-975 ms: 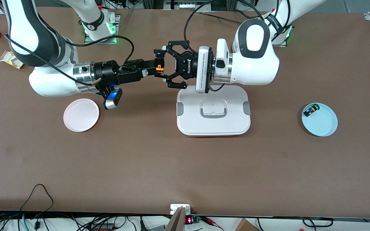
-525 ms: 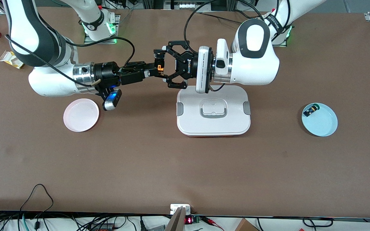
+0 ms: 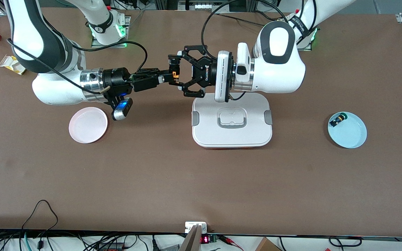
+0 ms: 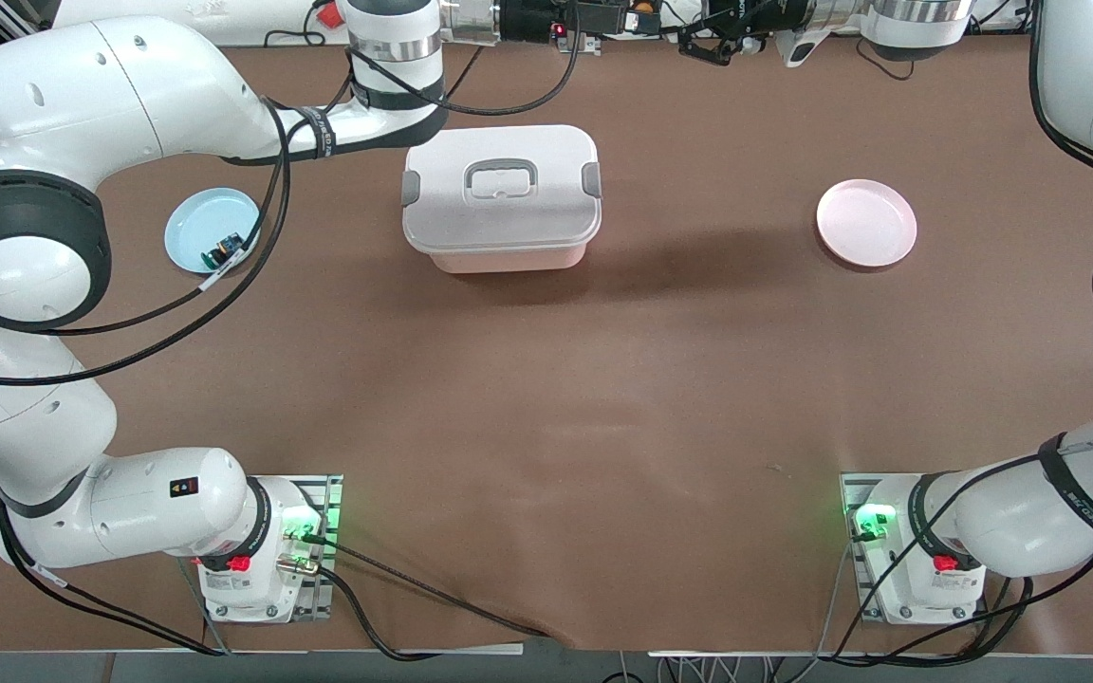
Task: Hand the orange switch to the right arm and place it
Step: 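Close the right gripper on the switch held by the left gripper, then open the left gripper and pull it back from the switch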
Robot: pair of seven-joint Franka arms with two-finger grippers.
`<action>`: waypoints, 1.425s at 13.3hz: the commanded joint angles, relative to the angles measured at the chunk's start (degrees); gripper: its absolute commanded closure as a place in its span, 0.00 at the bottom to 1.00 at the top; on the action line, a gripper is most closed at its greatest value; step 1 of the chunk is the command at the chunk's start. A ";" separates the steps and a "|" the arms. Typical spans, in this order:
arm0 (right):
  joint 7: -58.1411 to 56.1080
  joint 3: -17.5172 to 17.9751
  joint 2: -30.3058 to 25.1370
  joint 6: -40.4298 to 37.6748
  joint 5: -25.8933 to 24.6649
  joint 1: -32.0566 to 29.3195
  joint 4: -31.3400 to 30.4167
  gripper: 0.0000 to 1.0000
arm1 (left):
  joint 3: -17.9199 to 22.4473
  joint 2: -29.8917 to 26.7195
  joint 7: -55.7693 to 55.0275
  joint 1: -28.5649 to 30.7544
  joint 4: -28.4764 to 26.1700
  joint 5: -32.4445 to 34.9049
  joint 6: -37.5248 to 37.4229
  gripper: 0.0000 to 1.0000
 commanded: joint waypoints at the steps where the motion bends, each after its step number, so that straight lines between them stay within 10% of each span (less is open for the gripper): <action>1: -2.32 0.11 -0.30 0.67 2.01 1.14 -0.02 0.81 | -0.66 -0.16 1.62 0.16 -0.38 -1.92 0.24 0.00; 10: -3.64 0.11 -0.30 -0.12 1.93 0.26 -0.19 0.81 | -0.75 -0.42 0.83 1.56 -0.29 -1.92 -1.68 0.00; 19: -5.57 0.03 -0.30 -6.61 -4.56 -4.92 -0.46 0.81 | -0.23 -0.95 -8.20 17.02 1.38 9.92 -32.16 0.00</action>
